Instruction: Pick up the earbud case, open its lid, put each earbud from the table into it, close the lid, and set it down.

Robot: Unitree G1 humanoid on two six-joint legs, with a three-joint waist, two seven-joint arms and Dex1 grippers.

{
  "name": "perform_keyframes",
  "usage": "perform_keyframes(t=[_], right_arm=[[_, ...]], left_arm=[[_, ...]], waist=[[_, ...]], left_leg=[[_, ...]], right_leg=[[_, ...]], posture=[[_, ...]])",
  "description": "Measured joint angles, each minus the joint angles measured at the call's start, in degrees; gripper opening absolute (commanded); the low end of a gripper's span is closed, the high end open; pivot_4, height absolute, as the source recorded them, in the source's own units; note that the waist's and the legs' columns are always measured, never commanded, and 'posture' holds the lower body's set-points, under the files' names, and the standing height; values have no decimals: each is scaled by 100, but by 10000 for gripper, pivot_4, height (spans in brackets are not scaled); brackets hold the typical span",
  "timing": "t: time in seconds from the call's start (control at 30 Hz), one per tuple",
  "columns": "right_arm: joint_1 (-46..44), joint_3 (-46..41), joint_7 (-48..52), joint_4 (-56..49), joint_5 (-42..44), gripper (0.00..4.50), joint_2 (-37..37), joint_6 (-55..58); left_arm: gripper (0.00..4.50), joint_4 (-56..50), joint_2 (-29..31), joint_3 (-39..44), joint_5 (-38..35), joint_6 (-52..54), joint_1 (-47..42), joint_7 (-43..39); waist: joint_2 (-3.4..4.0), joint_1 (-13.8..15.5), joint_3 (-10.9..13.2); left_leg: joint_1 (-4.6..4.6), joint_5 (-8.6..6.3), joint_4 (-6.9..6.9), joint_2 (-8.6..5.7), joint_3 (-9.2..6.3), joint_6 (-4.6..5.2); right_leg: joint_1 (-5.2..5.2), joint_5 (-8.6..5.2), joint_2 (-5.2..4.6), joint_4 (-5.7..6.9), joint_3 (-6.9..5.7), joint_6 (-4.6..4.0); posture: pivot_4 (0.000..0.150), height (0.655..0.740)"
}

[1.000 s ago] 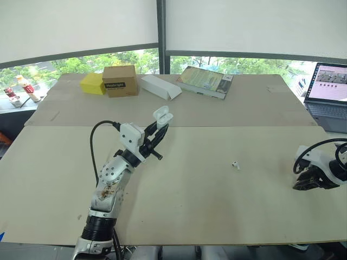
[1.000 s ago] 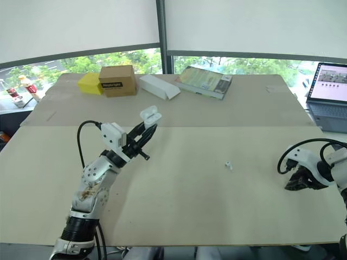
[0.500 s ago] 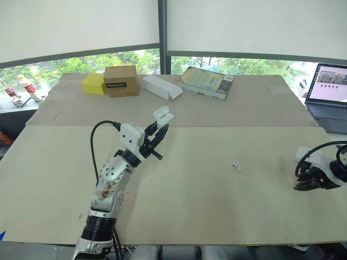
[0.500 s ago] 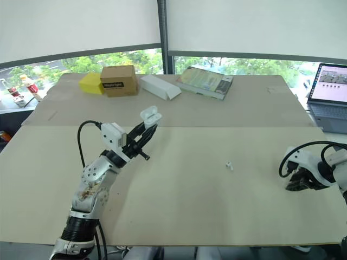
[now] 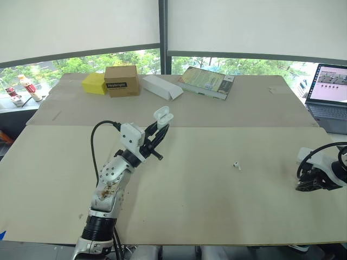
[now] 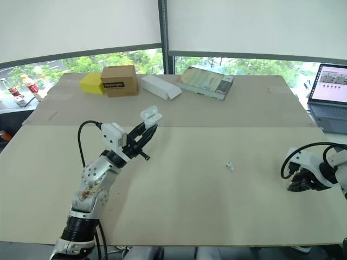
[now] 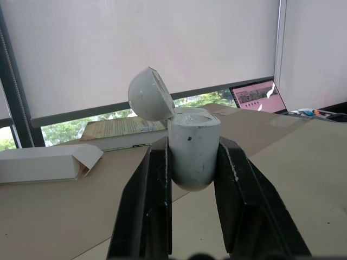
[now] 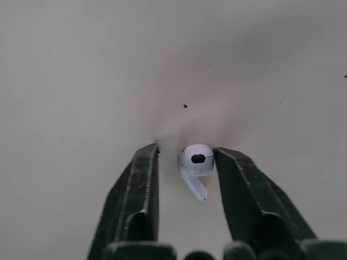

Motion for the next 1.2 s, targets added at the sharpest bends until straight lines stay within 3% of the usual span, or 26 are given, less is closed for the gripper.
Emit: perform_keyframes(t=[0.07, 0.4, 0.57, 0.73, 1.03, 1.2], right_arm=[[0, 0, -4, 10, 0, 3721, 0, -1], [38, -80, 98, -168, 200, 3739, 44, 102], [-328, -543, 406, -1308, 1397, 3739, 1070, 439], [-848, -1224, -814, -2863, 2299, 3739, 2368, 876], [-757, -1322, -2666, -4698, 2569, 3739, 3709, 971], [-844, -1667, -3852, -5297, 3483, 3739, 4509, 2393]], left_arm=[[5646, 0, -1, -1, -1, 0, 0, -3], [5646, 3, -9, -51, -13, 0, 0, -27], [5646, 49, -62, -127, -12, -30, -44, -79], [5646, 354, -59, -155, -8, -126, -126, -150], [5646, 771, -36, -82, 2, -253, -445, -197], [5646, 960, -92, -85, 42, -314, -637, -195]], waist=[[0, -4, 0], [0, -10, 0], [4, -165, 0], [7, -57, 0], [7, 47, 0], [7, -8, 0]], left_leg=[[0, -1, 1, -1, 0, 2], [0, -1, 0, 1, 0, 2], [4, 0, -6, 7, 0, -1], [-13, 2, -5, 2, -7, -5], [-75, 20, 14, -31, -5, -34], [-69, 12, 6, -11, -5, -14]], right_leg=[[2, 1, -1, -1, 2, 2], [-1, 1, 0, 0, 1, 2], [-6, 1, 8, 3, 13, 2], [-29, 1, 8, 5, 1, 0], [-89, 16, -17, 13, 15, 19], [-91, 27, 1, 18, 14, -1]], posture=[[1500, 7400], [1500, 7400], [1500, 7400], [1500, 7400], [1500, 7400], [1500, 7400]])
